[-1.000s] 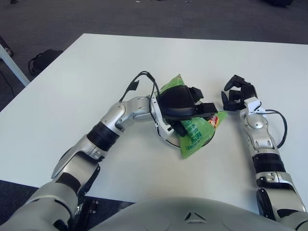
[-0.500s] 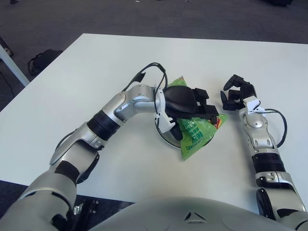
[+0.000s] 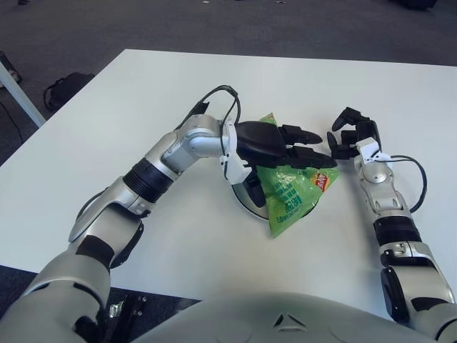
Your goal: Put the snack into the plate.
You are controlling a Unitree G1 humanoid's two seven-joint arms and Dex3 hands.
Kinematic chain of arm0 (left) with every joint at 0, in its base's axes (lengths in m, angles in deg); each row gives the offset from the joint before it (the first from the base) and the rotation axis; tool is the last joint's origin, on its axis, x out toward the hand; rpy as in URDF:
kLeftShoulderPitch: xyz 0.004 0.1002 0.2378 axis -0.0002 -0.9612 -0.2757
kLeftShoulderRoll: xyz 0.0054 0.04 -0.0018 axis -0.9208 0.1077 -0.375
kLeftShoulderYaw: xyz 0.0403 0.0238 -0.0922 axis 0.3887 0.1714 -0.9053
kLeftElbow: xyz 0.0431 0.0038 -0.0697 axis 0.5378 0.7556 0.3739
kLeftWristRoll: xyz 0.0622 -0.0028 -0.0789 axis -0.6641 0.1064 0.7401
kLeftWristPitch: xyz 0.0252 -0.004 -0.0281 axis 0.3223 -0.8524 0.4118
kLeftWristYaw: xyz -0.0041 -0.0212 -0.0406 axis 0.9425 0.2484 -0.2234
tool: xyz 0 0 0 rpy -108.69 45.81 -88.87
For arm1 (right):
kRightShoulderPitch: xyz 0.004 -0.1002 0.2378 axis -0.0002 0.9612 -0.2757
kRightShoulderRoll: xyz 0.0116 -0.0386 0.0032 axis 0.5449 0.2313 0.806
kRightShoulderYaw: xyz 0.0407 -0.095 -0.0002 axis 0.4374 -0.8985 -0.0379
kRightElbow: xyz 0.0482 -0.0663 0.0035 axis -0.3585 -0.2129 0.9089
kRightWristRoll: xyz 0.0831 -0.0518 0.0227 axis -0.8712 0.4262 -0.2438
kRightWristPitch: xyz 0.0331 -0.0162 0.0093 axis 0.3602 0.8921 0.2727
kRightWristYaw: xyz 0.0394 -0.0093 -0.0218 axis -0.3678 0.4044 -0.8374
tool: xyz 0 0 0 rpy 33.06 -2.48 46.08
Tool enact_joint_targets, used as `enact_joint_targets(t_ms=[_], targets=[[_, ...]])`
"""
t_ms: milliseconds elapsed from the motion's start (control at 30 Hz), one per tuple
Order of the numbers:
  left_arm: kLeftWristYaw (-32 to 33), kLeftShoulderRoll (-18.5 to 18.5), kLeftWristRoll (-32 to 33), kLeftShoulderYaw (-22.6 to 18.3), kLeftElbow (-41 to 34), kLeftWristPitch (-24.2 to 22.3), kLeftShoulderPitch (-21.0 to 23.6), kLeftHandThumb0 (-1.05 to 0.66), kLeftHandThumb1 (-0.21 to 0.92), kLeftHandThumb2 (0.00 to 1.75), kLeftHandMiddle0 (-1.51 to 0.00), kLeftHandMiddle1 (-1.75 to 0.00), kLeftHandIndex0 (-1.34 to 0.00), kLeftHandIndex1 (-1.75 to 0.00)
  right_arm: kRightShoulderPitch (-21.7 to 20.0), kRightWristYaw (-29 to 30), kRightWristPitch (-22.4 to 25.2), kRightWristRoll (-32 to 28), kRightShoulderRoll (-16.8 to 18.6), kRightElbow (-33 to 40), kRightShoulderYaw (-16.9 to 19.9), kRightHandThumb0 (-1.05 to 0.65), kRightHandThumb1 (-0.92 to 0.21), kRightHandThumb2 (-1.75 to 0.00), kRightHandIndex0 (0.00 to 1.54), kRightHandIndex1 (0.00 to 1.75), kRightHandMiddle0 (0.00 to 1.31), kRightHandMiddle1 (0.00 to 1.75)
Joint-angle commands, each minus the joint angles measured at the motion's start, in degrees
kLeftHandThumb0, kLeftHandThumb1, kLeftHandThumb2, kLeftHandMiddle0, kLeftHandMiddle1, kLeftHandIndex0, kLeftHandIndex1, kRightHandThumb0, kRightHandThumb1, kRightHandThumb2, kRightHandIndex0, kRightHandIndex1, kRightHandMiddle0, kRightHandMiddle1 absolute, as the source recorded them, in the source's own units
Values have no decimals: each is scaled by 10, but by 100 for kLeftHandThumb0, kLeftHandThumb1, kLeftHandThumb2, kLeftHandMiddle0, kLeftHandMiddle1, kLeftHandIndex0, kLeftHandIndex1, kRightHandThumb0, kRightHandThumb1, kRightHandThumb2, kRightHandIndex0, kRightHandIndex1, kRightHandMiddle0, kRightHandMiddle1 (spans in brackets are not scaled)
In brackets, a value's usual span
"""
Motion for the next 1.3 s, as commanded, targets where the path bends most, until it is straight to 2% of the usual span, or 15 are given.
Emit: enact_joint_targets(t_ms=[0,200,433,500,700,800,900,967,1033,1133,1267], targets=[[-37,-4,66,-23,5,-38,8,-97,80,29,0,0,0,0,31,-19,32,1,7,-51,-7,-55,-14,-152,127,175,76,175],[-77,-1,131,-52,22,-74,12,-97,77,26,0,0,0,0,35,-46,23,-26,10,-42,3,-53,-19,-147,123,175,72,175],[-107,1,174,-92,47,-102,25,-90,75,25,0,0,0,0,49,-39,23,-31,24,-15,6,-51,-25,-139,121,175,67,175],[-116,-2,187,-109,61,-97,28,-90,75,25,0,0,-1,-1,54,-37,23,-29,26,-4,5,-50,-26,-138,122,175,66,175],[-137,-10,222,-174,183,-59,43,-88,73,28,0,0,-2,-5,65,-38,21,-20,25,17,0,-50,-26,-138,124,175,66,175],[-96,-8,207,-203,203,-55,31,-80,60,49,0,0,0,-24,69,-40,28,-14,20,27,-4,-50,-26,-138,124,175,66,175],[-67,-7,191,-226,229,-26,21,-80,56,58,0,0,0,-31,71,-39,32,-11,18,31,-5,-50,-26,-138,125,175,66,175],[-22,-1,177,-245,235,-16,-6,-81,56,61,0,0,0,-34,71,-40,36,-10,16,34,-6,-50,-26,-138,125,175,66,175],[51,26,157,-264,255,-8,-36,-82,57,63,0,0,0,-36,72,-40,40,-8,15,35,-7,-50,-26,-138,125,175,66,175],[115,55,149,-283,295,-10,-41,-83,58,64,-3,-1,0,-42,71,-40,41,-8,16,35,-5,-50,-26,-138,125,175,66,175],[181,84,155,-309,331,-31,-44,-73,55,71,-13,-7,0,-59,71,-38,40,-6,17,34,-4,-51,-26,-138,125,175,66,175]])
